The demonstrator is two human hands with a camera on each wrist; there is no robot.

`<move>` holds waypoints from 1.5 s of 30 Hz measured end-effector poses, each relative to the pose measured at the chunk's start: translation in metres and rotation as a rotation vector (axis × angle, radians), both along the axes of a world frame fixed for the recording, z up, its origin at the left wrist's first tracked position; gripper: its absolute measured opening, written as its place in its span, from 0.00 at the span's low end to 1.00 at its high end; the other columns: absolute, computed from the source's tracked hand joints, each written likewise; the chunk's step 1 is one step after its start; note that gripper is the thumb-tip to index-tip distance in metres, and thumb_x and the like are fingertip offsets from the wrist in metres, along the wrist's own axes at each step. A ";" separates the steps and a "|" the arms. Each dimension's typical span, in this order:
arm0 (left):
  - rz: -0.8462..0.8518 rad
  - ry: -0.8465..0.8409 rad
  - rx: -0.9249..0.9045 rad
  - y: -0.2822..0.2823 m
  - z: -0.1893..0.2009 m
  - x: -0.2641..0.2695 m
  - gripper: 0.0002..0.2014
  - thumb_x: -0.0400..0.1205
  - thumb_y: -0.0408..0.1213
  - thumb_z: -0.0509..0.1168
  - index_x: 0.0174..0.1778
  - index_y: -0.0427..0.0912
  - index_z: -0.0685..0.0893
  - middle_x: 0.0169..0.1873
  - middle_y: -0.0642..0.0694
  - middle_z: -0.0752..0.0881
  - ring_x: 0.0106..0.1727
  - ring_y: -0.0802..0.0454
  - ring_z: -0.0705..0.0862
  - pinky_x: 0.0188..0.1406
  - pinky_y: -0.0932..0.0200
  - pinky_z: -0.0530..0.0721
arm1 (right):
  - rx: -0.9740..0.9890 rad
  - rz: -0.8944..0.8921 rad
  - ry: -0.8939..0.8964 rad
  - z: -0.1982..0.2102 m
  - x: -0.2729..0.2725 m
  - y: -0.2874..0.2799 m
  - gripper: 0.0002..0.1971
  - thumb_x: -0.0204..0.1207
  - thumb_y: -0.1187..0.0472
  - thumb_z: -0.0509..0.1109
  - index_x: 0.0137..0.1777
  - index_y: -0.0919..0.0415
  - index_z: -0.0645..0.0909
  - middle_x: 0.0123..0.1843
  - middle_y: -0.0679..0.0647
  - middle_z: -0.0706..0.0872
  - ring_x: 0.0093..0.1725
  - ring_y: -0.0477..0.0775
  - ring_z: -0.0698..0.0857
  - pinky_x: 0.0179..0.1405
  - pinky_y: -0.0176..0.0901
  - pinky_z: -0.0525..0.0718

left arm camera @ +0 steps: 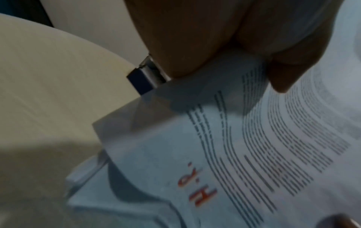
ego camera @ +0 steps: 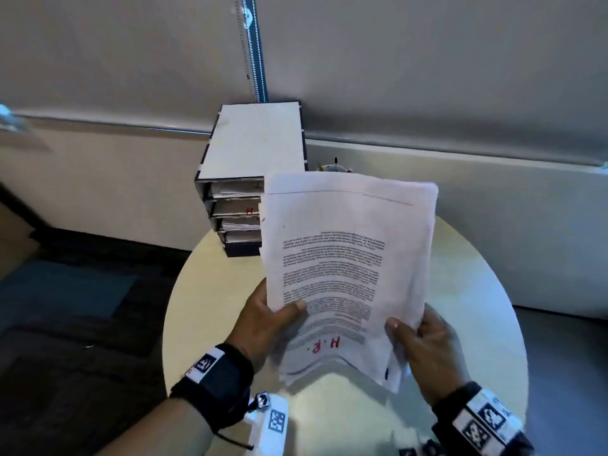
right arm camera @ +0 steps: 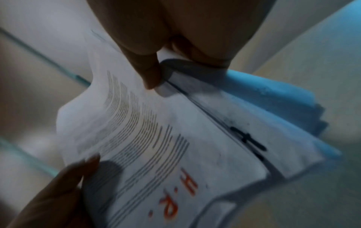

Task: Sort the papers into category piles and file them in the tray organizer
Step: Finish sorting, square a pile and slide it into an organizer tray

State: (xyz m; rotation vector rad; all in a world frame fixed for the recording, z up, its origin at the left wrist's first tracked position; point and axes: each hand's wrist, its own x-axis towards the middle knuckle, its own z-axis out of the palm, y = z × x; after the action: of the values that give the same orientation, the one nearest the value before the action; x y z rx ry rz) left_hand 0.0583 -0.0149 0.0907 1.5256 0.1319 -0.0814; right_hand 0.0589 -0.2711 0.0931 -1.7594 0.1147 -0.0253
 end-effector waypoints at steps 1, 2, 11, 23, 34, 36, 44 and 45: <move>0.027 -0.012 0.003 -0.003 0.003 0.000 0.22 0.75 0.40 0.74 0.65 0.44 0.82 0.57 0.46 0.91 0.58 0.43 0.89 0.59 0.41 0.87 | -0.051 -0.001 -0.042 0.003 -0.001 0.001 0.08 0.74 0.72 0.73 0.43 0.58 0.85 0.36 0.46 0.92 0.35 0.43 0.89 0.28 0.30 0.82; 0.045 -0.022 0.000 -0.007 0.005 -0.002 0.23 0.74 0.40 0.75 0.65 0.42 0.82 0.56 0.46 0.91 0.59 0.43 0.89 0.59 0.42 0.87 | -0.090 -0.011 -0.065 0.002 -0.003 0.000 0.07 0.74 0.70 0.74 0.41 0.57 0.84 0.35 0.46 0.91 0.34 0.41 0.87 0.28 0.29 0.81; 0.098 0.073 0.011 -0.012 -0.037 -0.015 0.29 0.67 0.26 0.81 0.64 0.42 0.83 0.53 0.45 0.92 0.56 0.46 0.90 0.55 0.51 0.87 | 0.191 -0.034 0.106 -0.027 -0.006 -0.008 0.16 0.64 0.74 0.81 0.52 0.64 0.86 0.42 0.51 0.93 0.42 0.49 0.91 0.39 0.38 0.87; 0.039 0.111 0.100 -0.033 -0.035 -0.013 0.23 0.65 0.40 0.81 0.56 0.40 0.89 0.50 0.43 0.93 0.53 0.44 0.91 0.57 0.44 0.89 | 0.229 -0.056 0.192 -0.029 -0.017 0.007 0.14 0.67 0.78 0.75 0.49 0.62 0.87 0.38 0.51 0.93 0.39 0.55 0.90 0.36 0.43 0.88; 0.244 0.242 -0.684 -0.007 0.005 0.000 0.22 0.79 0.33 0.73 0.68 0.29 0.82 0.66 0.29 0.84 0.67 0.29 0.83 0.67 0.27 0.78 | 0.581 0.042 0.287 -0.029 -0.021 -0.040 0.18 0.61 0.67 0.81 0.53 0.66 0.85 0.51 0.64 0.91 0.51 0.68 0.88 0.53 0.60 0.89; 0.202 0.311 -0.782 -0.019 0.006 -0.006 0.22 0.83 0.37 0.66 0.72 0.33 0.79 0.68 0.31 0.83 0.69 0.32 0.82 0.67 0.29 0.79 | 0.692 0.074 0.269 -0.021 -0.026 -0.024 0.19 0.65 0.70 0.75 0.58 0.65 0.84 0.56 0.62 0.91 0.52 0.64 0.90 0.50 0.58 0.90; 0.270 0.249 -0.801 0.005 -0.012 -0.026 0.15 0.85 0.30 0.58 0.62 0.36 0.88 0.61 0.35 0.88 0.58 0.40 0.89 0.57 0.38 0.88 | 0.353 -0.011 0.180 0.001 -0.014 -0.036 0.13 0.76 0.78 0.67 0.57 0.67 0.85 0.51 0.63 0.92 0.52 0.68 0.90 0.54 0.62 0.88; 0.262 0.230 -0.739 0.021 -0.012 -0.027 0.15 0.85 0.28 0.58 0.59 0.36 0.90 0.60 0.35 0.89 0.57 0.40 0.90 0.56 0.38 0.88 | 0.319 0.002 0.166 0.004 -0.014 -0.046 0.13 0.76 0.79 0.68 0.57 0.69 0.85 0.51 0.64 0.92 0.51 0.67 0.90 0.53 0.60 0.89</move>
State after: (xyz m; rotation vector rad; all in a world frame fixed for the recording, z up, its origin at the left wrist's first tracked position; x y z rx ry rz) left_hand 0.0311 0.0057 0.0785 0.7488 0.4335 -0.0847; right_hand 0.0453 -0.3171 0.0966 -1.4414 0.2254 0.1342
